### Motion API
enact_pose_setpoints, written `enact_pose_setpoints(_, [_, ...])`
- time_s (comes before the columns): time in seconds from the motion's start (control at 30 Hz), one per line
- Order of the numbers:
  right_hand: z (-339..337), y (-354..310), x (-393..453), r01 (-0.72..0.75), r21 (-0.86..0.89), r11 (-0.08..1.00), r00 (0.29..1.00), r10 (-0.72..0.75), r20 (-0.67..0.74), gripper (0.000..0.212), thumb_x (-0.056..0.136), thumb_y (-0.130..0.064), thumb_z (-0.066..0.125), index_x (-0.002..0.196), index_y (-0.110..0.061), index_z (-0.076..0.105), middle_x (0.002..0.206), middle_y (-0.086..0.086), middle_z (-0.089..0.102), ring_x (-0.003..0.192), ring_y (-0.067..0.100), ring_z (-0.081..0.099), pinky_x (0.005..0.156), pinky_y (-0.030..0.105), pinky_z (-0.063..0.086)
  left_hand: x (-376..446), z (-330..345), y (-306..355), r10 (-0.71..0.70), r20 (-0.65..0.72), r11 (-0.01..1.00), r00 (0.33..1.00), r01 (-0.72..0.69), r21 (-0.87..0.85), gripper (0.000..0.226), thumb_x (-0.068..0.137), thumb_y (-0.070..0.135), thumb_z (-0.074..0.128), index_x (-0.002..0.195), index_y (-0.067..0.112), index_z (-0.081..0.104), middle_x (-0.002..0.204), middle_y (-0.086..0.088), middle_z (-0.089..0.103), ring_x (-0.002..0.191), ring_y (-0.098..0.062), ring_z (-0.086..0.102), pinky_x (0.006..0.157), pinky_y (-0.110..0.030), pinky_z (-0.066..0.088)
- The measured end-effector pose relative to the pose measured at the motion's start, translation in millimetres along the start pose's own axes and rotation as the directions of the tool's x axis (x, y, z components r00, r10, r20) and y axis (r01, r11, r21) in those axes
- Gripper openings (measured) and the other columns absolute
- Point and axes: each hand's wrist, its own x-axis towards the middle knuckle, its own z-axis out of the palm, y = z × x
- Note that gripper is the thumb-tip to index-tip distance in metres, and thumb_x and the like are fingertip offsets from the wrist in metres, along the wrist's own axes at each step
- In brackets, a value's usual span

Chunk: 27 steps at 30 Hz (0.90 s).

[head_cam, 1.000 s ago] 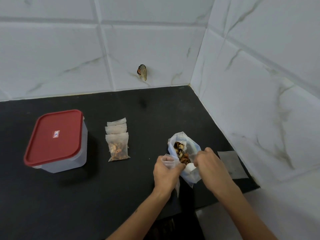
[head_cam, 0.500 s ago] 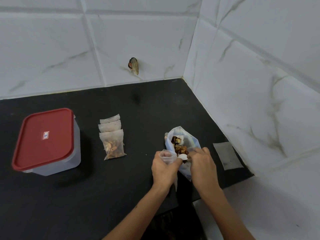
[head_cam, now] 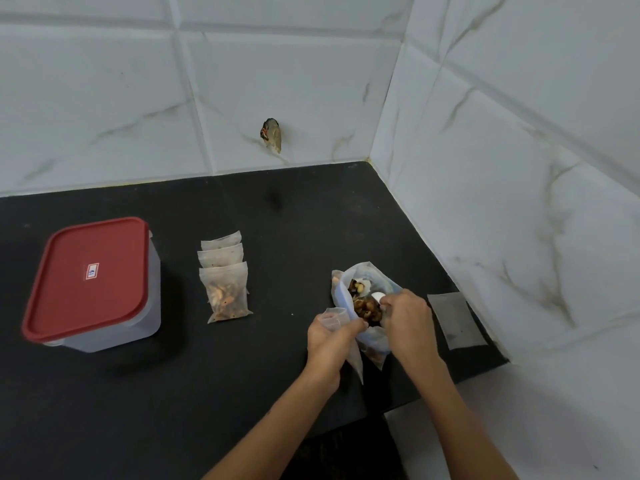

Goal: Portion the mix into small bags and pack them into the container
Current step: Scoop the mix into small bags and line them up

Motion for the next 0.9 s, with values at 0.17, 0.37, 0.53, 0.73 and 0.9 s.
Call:
enact_pose_setpoints(0.17, [-1.4, 11.3, 3.4, -0.023, 0.171, 0.985, 1.000, 0.021, 0.014, 0.017, 0.088, -0.012, 0.063, 0.103, -0.011, 0.070, 0.101, 0.004, 0.069, 0.090, 0.010, 0.062, 0.075, 0.018, 0.048, 3.4, 3.0, -2.8, -0.001, 0.033, 0.995, 0.999, 0.005, -0.102, 0.058, 0.061, 0.009, 0.074, 0.117, 0.006, 0.057, 0.106, -0.019, 0.068, 0.098, -0.030, 0.068, 0.087, -0.046, 0.055])
enact_pose_setpoints(0.37, [2.9, 12.6, 6.5, -0.079, 0.310, 0.948, 0.997, 0.079, 0.015, 0.012, 0.087, -0.010, 0.063, 0.095, -0.010, 0.072, 0.092, 0.002, 0.070, 0.082, 0.006, 0.060, 0.065, 0.013, 0.041, 1.9, 7.2, -0.2, 0.036, 0.093, 0.999, 0.995, -0.034, -0.023, 0.058, 0.057, 0.008, 0.068, 0.113, 0.005, 0.055, 0.103, -0.017, 0.065, 0.098, -0.030, 0.066, 0.082, -0.042, 0.056])
enact_pose_setpoints(0.53, [-6.2, 25.9, 15.9, -0.206, 0.319, 0.925, 0.968, 0.145, 0.206, 0.013, 0.086, -0.010, 0.063, 0.092, -0.012, 0.074, 0.087, -0.003, 0.065, 0.082, 0.006, 0.053, 0.072, 0.023, 0.041, 2.5, 10.7, 1.3, 0.039, 0.072, 0.998, 0.997, -0.036, -0.048, 0.041, 0.074, -0.007, 0.063, 0.112, 0.006, 0.054, 0.106, -0.021, 0.065, 0.098, -0.033, 0.066, 0.084, -0.047, 0.056])
enact_pose_setpoints(0.73, [8.1, 39.8, 19.5, -0.509, 0.607, 0.611, 0.861, 0.341, 0.378, 0.010, 0.086, -0.007, 0.063, 0.091, -0.006, 0.072, 0.076, 0.007, 0.065, 0.068, 0.013, 0.056, 0.063, 0.026, 0.047, 4.0, 10.6, 1.2, 0.037, 0.052, 0.999, 0.998, -0.038, 0.015, 0.040, 0.074, -0.006, 0.066, 0.110, 0.008, 0.055, 0.105, -0.019, 0.065, 0.096, -0.030, 0.067, 0.078, -0.040, 0.057])
enact_pose_setpoints(0.9, [10.5, 45.3, 21.0, -0.647, 0.707, 0.286, 0.761, 0.306, 0.572, 0.011, 0.088, 0.001, 0.057, 0.090, 0.000, 0.068, 0.066, 0.006, 0.058, 0.057, 0.009, 0.048, 0.049, 0.017, 0.042, -1.1, 7.1, 1.1, 0.039, 0.070, 0.994, 0.997, -0.046, 0.098, 0.039, 0.073, -0.001, 0.070, 0.108, 0.010, 0.056, 0.108, -0.018, 0.065, 0.095, -0.025, 0.066, 0.078, -0.037, 0.057])
